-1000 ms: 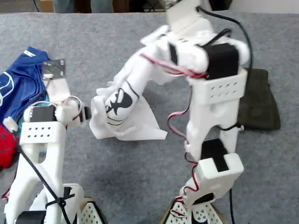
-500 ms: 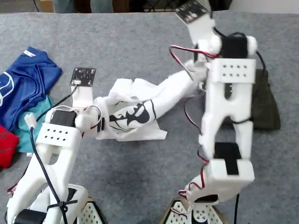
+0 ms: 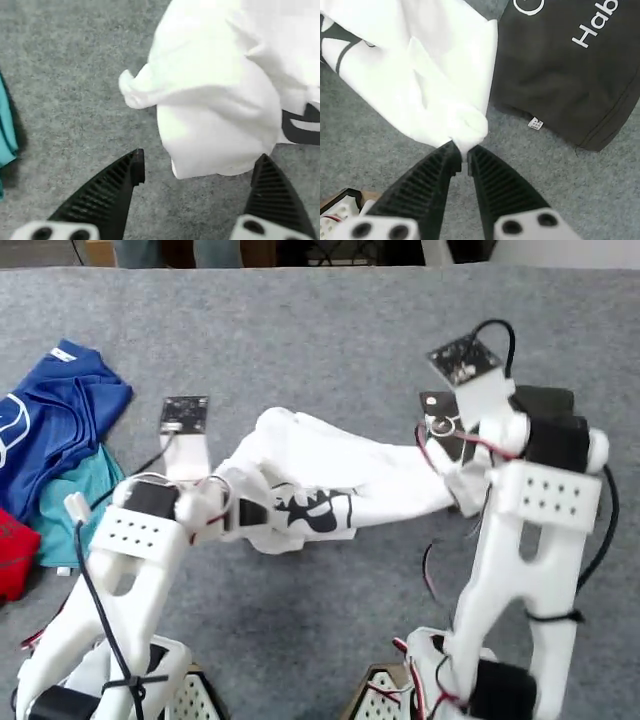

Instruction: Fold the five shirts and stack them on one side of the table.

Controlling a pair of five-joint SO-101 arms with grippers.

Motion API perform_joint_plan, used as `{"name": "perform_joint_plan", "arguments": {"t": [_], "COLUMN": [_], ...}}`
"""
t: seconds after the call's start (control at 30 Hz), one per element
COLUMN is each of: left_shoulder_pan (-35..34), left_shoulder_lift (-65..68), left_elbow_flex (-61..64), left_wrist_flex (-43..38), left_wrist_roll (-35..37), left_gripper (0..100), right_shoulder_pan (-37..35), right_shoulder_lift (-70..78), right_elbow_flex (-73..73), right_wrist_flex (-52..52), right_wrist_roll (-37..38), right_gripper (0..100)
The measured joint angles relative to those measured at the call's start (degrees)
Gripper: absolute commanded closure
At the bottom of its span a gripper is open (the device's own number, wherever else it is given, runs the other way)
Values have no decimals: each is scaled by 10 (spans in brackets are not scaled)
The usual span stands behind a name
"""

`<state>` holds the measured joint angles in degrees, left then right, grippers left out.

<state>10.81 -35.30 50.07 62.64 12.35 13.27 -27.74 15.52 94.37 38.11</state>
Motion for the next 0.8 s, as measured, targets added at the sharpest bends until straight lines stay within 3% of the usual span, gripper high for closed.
{"name": "perform_joint_plan", "arguments": {"t": [0.17, 0.37, 0.6, 0.8], "left_shoulder_pan": [84, 80, -94, -232], "left_shoulder_lift": [0, 61, 161, 186], "left_elbow_flex": [7, 16, -106, -229], "left_wrist_flex": [-33, -98, -2, 63], "left_wrist_roll": [2, -2, -49, -118], "left_gripper": [978, 973, 971, 971], "right_shoulder_pan": [0, 0, 10, 110], "right_shoulder_lift": [-58, -101, -155, -178], "right_elbow_flex": [61, 77, 77, 79], "right_wrist_flex": [-7, 3, 56, 62], "right_wrist_roll": [0, 0, 0, 64], "right_gripper": [985, 985, 985, 985]}}
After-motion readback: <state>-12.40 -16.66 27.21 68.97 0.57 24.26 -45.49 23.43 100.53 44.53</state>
